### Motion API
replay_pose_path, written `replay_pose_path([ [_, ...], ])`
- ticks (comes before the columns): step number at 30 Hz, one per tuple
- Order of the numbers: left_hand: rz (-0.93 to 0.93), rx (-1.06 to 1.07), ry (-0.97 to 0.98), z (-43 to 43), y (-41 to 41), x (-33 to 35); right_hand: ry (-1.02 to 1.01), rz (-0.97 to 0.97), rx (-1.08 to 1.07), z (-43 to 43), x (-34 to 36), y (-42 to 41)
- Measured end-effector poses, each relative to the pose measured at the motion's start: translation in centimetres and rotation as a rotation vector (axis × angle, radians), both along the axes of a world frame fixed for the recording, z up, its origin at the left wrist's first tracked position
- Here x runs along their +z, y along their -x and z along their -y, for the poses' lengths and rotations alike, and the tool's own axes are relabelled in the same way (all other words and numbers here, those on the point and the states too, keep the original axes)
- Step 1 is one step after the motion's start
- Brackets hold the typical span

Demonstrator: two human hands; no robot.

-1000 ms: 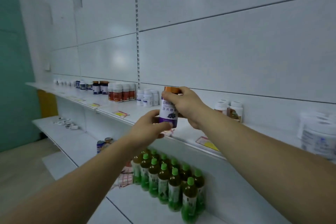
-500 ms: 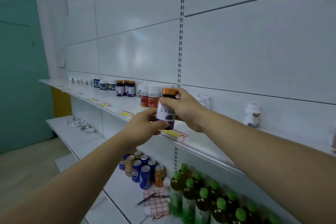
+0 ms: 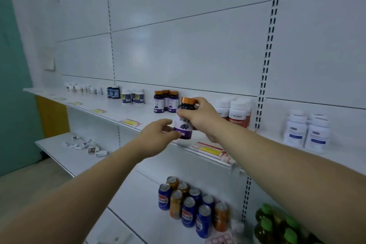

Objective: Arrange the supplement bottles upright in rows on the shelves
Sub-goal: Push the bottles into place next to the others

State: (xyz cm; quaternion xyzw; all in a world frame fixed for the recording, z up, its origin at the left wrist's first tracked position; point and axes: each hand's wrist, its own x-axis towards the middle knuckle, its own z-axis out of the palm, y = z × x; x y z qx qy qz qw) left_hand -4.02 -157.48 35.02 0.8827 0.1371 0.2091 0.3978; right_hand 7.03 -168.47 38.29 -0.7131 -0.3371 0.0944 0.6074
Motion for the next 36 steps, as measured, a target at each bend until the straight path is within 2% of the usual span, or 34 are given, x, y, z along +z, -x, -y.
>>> replay_pose_path([
  [3,-0.045,0.009,-0.083,-5.9,-2.3,-0.3,0.017,0.0,-0.041,-4.7,-0.4,-2.5],
  [8,-0.186,0.072,-0.34,-14.7,-6.7,-1.1,0.085,0.018,-0.087,-11.6,-1.3,-7.2],
  [13,-0.38,0.027,-0.406,-21.8,-11.2,-0.3,0.143,0.067,-0.138,-16.9,-2.1,-10.3],
  [16,-0.437,-0.034,-0.443,-25.3,-13.6,0.0,0.166,0.101,-0.212,-18.7,-2.6,-11.6],
  [25,-0.466,-0.297,-0.555,-32.9,-18.8,-1.5,0.284,0.106,-0.396,-22.1,-2.6,-12.0],
  [30,-0.46,-0.309,-0.69,-33.4,-20.0,-2.7,0.367,0.073,-0.546,-24.0,-2.5,-11.6],
  [36,-0.42,-0.319,-0.703,-33.6,-20.7,-3.2,0.405,0.14,-0.671,-25.8,-3.2,-12.1],
])
